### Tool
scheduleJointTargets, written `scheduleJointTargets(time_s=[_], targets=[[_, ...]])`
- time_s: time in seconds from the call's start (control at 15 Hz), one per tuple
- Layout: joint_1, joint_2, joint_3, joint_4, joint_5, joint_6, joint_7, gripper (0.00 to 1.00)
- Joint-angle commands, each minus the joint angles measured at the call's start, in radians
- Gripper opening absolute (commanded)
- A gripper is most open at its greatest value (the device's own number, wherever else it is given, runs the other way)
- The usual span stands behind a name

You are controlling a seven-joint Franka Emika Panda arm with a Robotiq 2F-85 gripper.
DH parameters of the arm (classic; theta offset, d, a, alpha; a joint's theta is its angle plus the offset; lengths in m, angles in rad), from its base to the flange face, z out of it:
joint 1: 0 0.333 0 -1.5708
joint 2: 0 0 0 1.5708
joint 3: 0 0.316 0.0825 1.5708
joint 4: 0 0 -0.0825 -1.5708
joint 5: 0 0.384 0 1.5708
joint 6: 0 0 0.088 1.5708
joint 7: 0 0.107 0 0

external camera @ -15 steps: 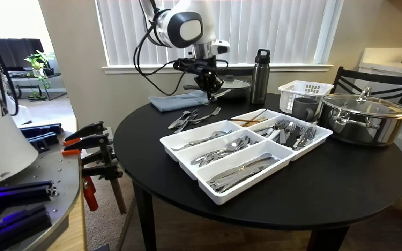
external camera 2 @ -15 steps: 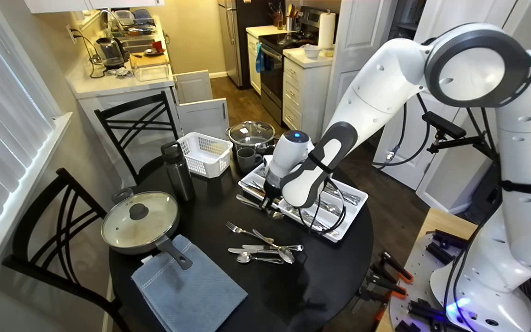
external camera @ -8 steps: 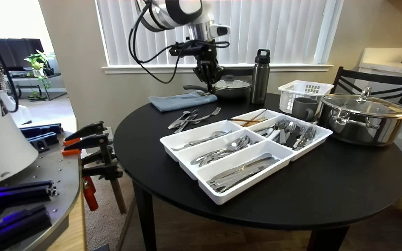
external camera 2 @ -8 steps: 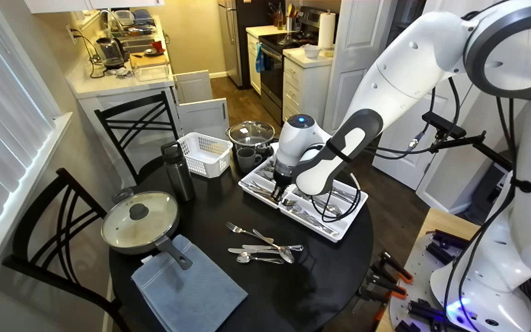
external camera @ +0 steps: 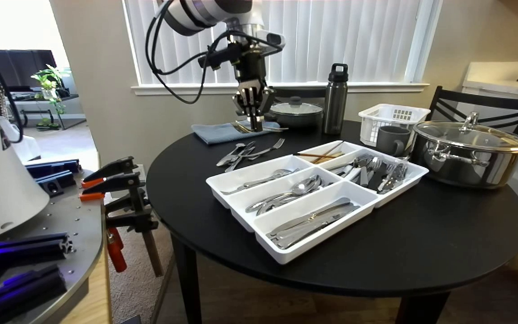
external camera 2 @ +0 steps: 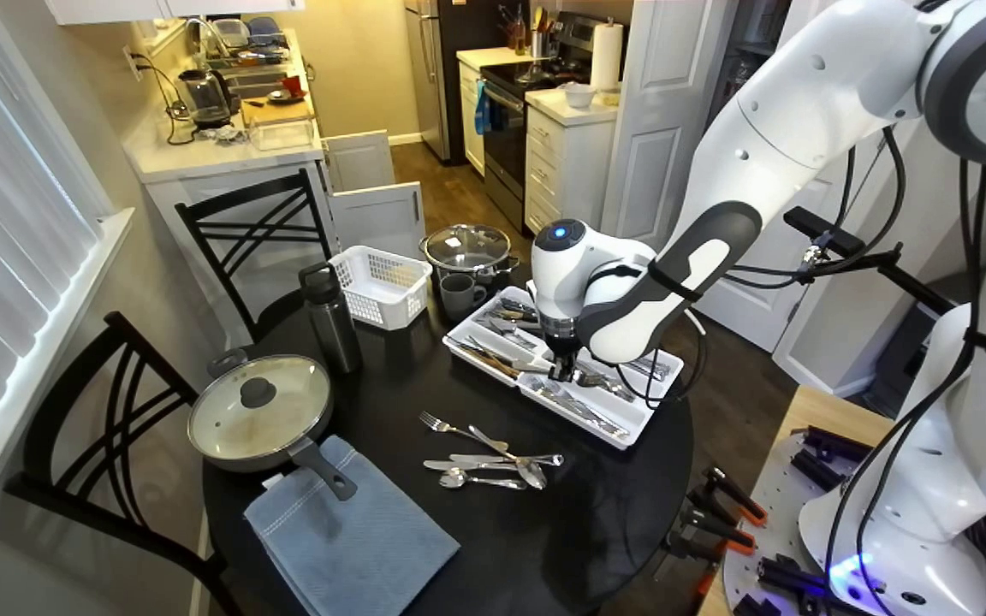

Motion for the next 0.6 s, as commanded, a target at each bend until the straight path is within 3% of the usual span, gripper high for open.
scheduleJointTargets(time_s=[0.0, 0.53], targets=[[-0.035, -0.04, 0.048, -0.055, -0.003, -0.078, 0.02, 0.02], [-0.06, -0.021, 0.041, -0.085, -0.056, -0.23, 0.094, 0.02]])
